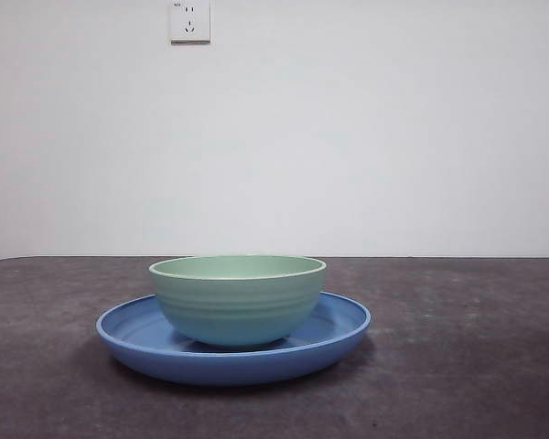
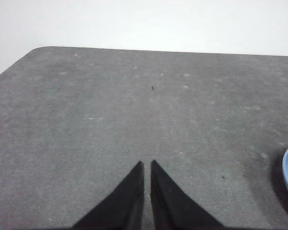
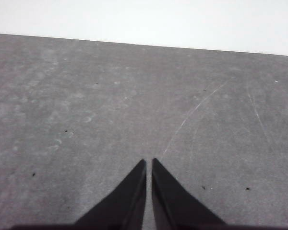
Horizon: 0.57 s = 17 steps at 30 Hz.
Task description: Place the green bowl on the blue plate
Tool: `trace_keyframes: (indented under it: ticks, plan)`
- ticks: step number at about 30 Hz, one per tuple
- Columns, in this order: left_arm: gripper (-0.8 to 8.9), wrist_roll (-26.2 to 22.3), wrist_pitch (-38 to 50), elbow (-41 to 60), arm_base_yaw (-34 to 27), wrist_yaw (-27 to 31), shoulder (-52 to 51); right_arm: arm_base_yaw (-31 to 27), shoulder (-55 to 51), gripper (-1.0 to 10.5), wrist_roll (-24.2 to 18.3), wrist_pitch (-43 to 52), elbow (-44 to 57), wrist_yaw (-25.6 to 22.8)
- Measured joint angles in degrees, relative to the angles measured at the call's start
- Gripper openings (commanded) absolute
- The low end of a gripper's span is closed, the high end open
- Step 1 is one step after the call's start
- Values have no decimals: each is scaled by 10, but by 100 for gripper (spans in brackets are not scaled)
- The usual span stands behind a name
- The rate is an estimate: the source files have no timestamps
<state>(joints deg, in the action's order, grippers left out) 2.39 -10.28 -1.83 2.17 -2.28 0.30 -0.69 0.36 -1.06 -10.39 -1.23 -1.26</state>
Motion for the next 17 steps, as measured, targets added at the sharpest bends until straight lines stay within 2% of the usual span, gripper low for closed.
trace_keyframes:
  ticks: [17]
  plan:
    - [24,0,0,0,0,0,0,0,0,17,1,8,3,12]
